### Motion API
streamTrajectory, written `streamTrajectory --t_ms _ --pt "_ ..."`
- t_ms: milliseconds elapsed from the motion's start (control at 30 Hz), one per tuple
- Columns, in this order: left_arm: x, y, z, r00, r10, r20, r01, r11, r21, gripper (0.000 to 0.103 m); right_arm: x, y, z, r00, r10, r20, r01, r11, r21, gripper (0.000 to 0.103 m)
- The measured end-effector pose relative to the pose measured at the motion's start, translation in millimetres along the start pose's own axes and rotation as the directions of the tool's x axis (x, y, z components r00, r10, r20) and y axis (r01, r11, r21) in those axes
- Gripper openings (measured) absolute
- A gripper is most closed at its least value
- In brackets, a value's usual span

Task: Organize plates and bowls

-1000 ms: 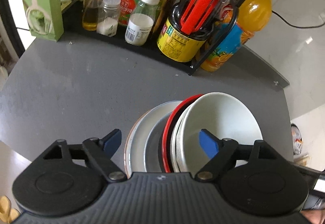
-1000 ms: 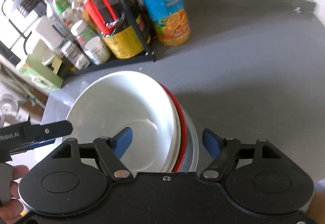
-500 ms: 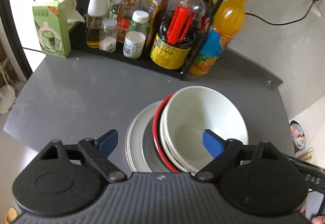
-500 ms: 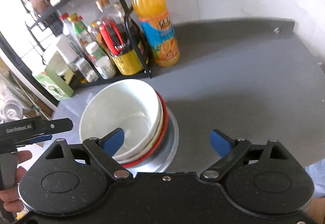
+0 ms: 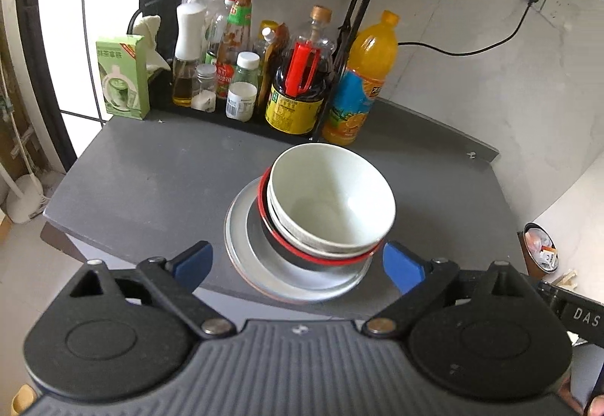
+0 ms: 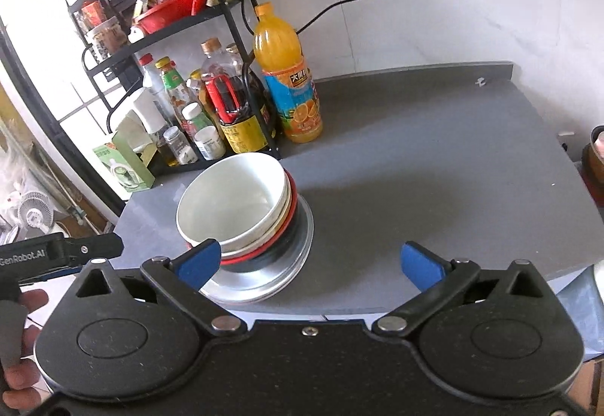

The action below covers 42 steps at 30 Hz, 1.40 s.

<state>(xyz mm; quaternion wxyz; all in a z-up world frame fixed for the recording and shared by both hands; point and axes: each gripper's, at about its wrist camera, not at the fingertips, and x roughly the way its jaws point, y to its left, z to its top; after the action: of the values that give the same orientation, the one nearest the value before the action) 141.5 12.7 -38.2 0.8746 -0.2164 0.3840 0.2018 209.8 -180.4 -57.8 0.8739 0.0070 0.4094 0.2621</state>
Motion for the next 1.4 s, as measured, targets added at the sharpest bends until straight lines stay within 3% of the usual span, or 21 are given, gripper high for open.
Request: streamTrajectory --t_ms 267,600,1067,1400 --pt "-23.8 8.1 -9.2 1.0 -0.019 0.022 0.019 1.0 0.013 0.099 -19.6 11.4 -10.4 0.999 -0.043 0.024 0.043 0.999 0.008 0.103" --pt "-43.7 42.1 -8.2 0.998 -0.048 0.036 0.044 0.993 0.111 0.1 -25.5 47.0 -25.9 0.991 -0.117 0.063 0.114 0.993 0.042 0.103" --pt "-63.0 77.9 -12.2 0.991 -0.135 0.018 0.126 0.957 0.262 0.1 -48.7 99.2 -59.5 0.963 -0.255 0.088 0.247 0.965 0.091 0.103" --pt "-72.6 92.2 -20.7 0.983 -0.183 -0.011 0.177 0.931 0.321 0.1 -68.9 122.3 -82.6 0.949 -0.299 0.102 0.288 0.952 0.106 0.103"
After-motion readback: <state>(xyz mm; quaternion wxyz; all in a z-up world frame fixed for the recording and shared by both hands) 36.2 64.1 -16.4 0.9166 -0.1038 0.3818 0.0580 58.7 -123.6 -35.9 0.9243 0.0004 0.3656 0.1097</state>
